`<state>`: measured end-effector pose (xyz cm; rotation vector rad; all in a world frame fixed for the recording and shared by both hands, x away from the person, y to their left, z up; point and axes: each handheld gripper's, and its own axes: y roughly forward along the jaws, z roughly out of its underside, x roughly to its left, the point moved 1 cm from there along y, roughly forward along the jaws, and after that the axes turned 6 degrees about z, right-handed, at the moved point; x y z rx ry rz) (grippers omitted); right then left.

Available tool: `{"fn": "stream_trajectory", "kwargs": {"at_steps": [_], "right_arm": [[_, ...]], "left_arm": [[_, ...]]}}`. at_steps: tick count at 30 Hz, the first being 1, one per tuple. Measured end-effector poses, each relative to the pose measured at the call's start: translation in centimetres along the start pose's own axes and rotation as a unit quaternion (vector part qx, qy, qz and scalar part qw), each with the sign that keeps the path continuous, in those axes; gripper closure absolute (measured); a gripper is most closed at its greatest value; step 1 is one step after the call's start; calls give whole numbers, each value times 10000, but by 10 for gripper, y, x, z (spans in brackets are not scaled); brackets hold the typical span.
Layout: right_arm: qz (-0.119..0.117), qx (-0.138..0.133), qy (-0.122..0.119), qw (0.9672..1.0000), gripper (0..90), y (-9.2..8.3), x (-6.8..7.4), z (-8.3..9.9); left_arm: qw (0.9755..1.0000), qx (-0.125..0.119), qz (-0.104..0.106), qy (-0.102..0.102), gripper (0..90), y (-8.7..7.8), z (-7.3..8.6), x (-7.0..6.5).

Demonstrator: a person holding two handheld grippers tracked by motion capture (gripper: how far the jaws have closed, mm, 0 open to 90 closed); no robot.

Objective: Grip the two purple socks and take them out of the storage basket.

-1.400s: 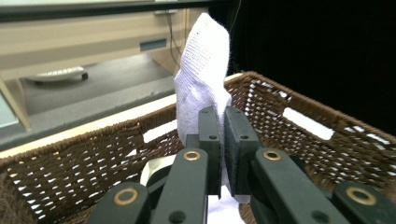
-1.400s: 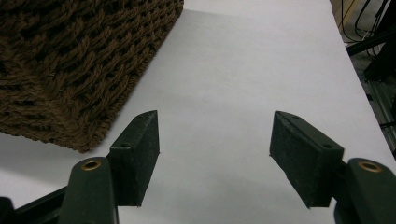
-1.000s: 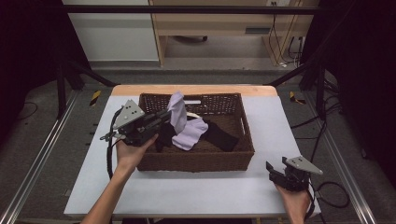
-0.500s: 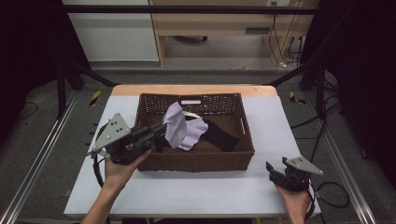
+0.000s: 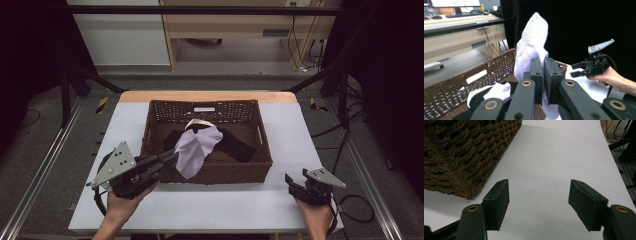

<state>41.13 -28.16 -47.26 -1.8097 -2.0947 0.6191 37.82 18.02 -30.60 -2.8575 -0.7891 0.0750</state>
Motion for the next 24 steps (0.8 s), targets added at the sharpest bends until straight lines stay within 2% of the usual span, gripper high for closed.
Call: {"fn": "stream_trajectory", "kwargs": {"at_steps": [3, 8, 10, 14, 18, 19, 21, 22, 23, 24], "right_arm": [[11, -21, -13, 10000, 332, 0, -1, 0], [2, -9, -5, 10000, 332, 0, 0, 0], [0, -6, -6, 10000, 332, 0, 0, 1], [4, -1, -5, 10000, 332, -1, 0, 1], [12, 4, -19, 10000, 332, 0, 1, 1], [5, 22, 6, 10000, 332, 0, 1, 1], [1, 29, 3, 10000, 332, 0, 1, 1], [-11, 33, 5, 10000, 332, 0, 2, 2], [-17, 40, 1, 10000, 332, 0, 2, 2], [-22, 32, -19, 10000, 333, 0, 2, 2]], "left_arm": [[9999, 57, 55, -90, 851, -1, 8, -3], [9992, 308, 205, -148, 851, 1, 29, -13], [9990, 343, 222, -164, 851, 1, 32, -14], [9976, 564, 293, -273, 851, 3, 51, -20], [9957, 790, 331, -358, 850, 5, 66, -21], [9942, 933, 322, -425, 850, 7, 75, -20], [9935, 996, 315, -448, 850, 8, 78, -19], [9922, 1114, 281, -488, 850, 10, 85, -18], [9922, 1114, 281, -488, 850, 10, 85, -18], [9905, 1223, 262, -575, 850, 13, 93, -15]]}}
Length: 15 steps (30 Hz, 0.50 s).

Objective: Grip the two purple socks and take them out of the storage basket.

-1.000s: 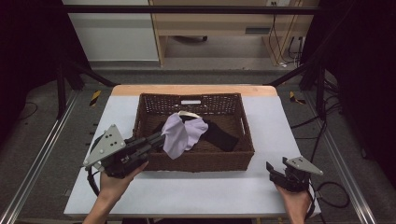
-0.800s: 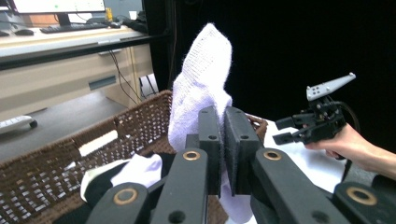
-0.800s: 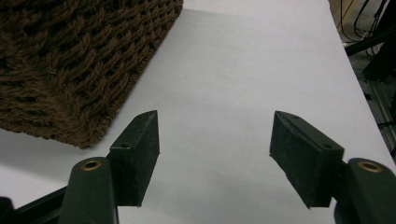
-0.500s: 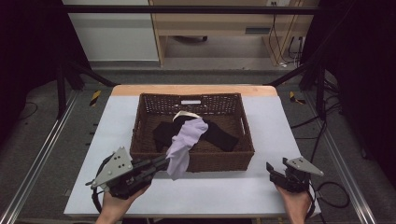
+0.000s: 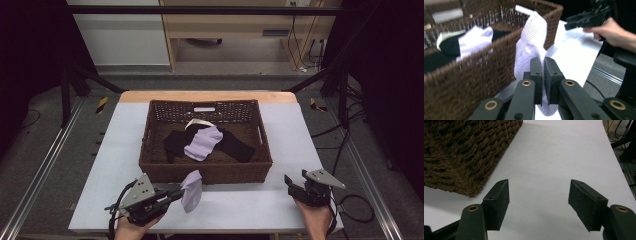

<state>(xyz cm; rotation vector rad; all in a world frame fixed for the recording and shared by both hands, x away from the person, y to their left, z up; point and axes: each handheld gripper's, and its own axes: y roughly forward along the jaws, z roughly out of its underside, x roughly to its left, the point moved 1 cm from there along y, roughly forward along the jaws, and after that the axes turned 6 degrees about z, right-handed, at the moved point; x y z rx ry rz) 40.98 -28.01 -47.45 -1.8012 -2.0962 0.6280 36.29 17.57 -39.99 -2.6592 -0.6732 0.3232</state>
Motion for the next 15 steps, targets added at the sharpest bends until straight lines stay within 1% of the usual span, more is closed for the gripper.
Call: {"fn": "stream_trajectory", "kwargs": {"at_steps": [5, 7, 8, 10, 15], "right_arm": [[-16, 24, -22, 10000, 336, 1, 1, 0], [-15, 33, -32, 10000, 335, 1, 1, 1], [-16, 50, -36, 10000, 336, 1, 1, 1], [-32, 69, -22, 10000, 335, 1, 2, 1], [-34, 87, -14, 10000, 335, 1, 2, 2]], "left_arm": [[9992, 311, -37, -235, 850, 12, 18, 9], [9984, 481, -55, -288, 849, 17, 25, 13], [9981, 520, -73, -308, 849, 18, 27, 14], [9972, 641, -76, -373, 848, 21, 32, 18], [9942, 949, -190, -465, 847, 27, 43, 25]]}}
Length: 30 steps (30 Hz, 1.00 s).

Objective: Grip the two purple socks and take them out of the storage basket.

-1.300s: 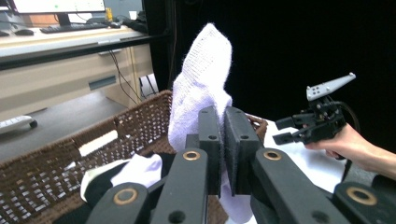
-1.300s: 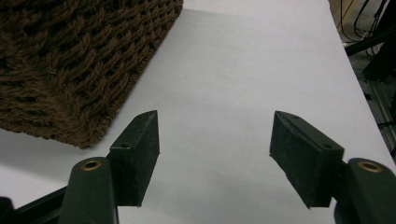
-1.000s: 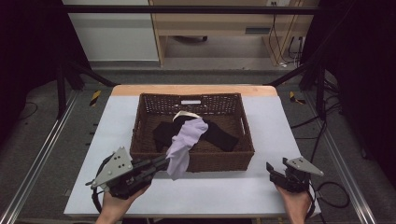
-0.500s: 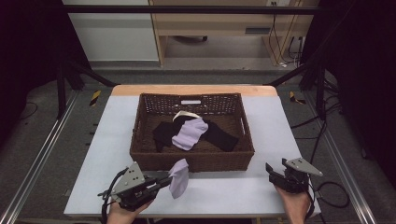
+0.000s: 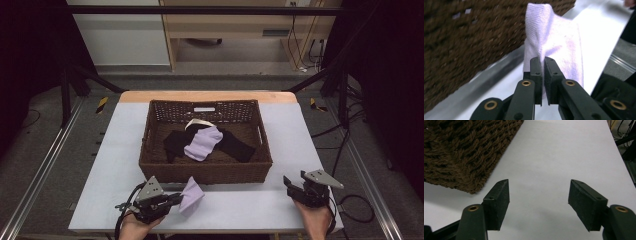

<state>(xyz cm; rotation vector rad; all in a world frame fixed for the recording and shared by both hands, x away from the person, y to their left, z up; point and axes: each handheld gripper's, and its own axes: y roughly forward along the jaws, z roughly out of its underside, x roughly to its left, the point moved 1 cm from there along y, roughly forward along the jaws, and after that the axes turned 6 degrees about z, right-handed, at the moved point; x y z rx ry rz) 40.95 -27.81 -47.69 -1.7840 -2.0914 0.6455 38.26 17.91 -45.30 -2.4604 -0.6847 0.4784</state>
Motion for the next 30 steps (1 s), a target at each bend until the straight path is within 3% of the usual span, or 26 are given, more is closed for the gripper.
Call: {"fn": "stream_trajectory", "kwargs": {"at_steps": [2, 5, 12, 20, 25, 30], "right_arm": [[7, -2, -12, 10000, 335, 0, 0, 0], [4, 26, -8, 10000, 335, 1, 0, 1], [-12, 46, -9, 10000, 334, 1, 0, 1], [-14, 36, -5, 10000, 333, 1, -1, 1], [-1, -5, 4, 10000, 333, 1, -2, 1], [-2, -18, 34, 10000, 332, 1, -2, 1]], "left_arm": [[10000, 70, -31, -2, 846, 1, 1, 1], [9992, 318, -246, -1, 840, 4, 7, 5], [9988, 329, -361, -104, 728, 0, 6, 8], [9986, 11, -502, -147, 650, -18, -4, 6], [9978, -364, -556, -45, 647, -36, -16, -1], [9964, -609, -597, 39, 632, -42, -25, -3]]}}
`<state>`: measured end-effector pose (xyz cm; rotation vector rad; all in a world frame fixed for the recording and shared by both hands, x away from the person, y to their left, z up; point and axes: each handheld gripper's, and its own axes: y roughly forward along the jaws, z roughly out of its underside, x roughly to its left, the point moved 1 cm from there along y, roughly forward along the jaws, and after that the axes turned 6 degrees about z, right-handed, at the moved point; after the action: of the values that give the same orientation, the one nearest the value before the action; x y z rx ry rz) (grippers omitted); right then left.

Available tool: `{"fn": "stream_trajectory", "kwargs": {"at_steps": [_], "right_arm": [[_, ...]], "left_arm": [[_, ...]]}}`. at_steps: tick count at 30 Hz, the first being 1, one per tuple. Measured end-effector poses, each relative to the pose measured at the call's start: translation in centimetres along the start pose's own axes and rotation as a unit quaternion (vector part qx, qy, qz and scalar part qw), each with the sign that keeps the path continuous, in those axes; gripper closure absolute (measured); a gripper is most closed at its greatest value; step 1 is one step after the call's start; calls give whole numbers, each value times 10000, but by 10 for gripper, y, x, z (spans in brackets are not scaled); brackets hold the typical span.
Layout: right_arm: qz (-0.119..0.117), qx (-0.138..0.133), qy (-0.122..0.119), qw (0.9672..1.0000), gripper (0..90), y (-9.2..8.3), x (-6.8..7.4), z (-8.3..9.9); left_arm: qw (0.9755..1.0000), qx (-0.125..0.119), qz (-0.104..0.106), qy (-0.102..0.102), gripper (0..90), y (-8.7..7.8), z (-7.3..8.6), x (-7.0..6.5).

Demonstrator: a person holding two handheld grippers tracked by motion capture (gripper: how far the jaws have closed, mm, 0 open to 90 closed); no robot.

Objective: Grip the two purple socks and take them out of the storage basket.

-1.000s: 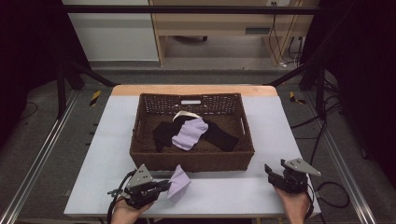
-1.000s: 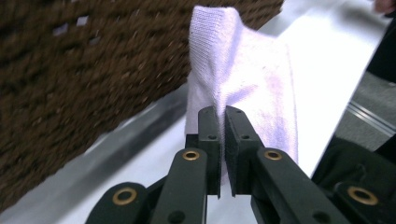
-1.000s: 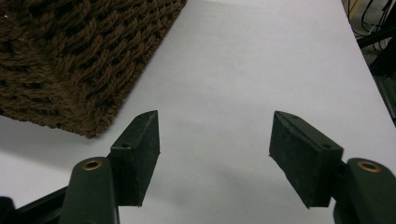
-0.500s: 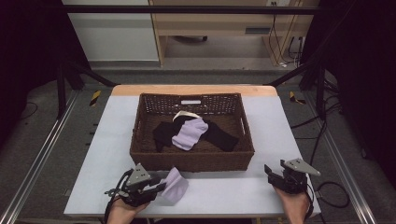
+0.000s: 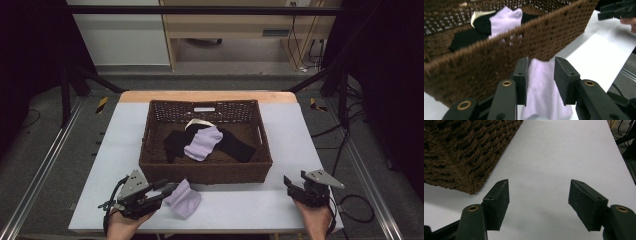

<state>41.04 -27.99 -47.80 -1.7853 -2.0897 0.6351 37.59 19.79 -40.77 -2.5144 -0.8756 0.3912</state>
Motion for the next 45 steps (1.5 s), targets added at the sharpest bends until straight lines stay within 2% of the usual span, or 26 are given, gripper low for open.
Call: {"fn": "stream_trajectory", "kwargs": {"at_steps": [8, 11, 14, 15, 18, 22, 24, 26, 27, 32, 41, 45], "right_arm": [[3, -3, 13, 10000, 331, 0, 0, 0], [-5, -2, 27, 10000, 332, 0, 0, -1], [-15, 14, 48, 10000, 333, 0, -1, -1], [-13, 7, 44, 10000, 334, 0, -1, -1], [-7, -3, 50, 10000, 337, 0, -1, -1], [-8, -25, 94, 10000, 343, 0, -2, -2], [-10, -19, 102, 9999, 344, 1, -2, -2], [8, -35, 101, 9999, 344, 2, -3, -2], [8, -35, 101, 9999, 344, 2, -3, -2], [57, -83, 121, 9999, 342, 4, -4, -2], [97, -115, 79, 9999, 335, 9, -3, -3], [82, -123, 118, 9998, 334, 9, -3, -3]], "left_arm": [[9995, -234, -80, 200, 603, -4, -24, -1], [9986, -394, -185, 311, 598, -6, -40, -1], [9983, -423, -217, 339, 595, -5, -47, 2], [9983, -440, -181, 331, 590, -4, -56, 5], [9981, -520, -148, 292, 581, -2, -65, 10], [9974, -606, -246, 309, 567, 4, -82, 15], [9971, -648, -292, 281, 561, 8, -90, 18], [9963, -711, -327, 342, 550, 14, -101, 21], [9963, -711, -327, 342, 549, 14, -101, 21], [9965, -727, -278, 318, 528, 31, -122, 26], [9966, -637, -412, 318, 524, 58, -135, 34], [9971, -507, -526, 227, 522, 77, -139, 43]]}}
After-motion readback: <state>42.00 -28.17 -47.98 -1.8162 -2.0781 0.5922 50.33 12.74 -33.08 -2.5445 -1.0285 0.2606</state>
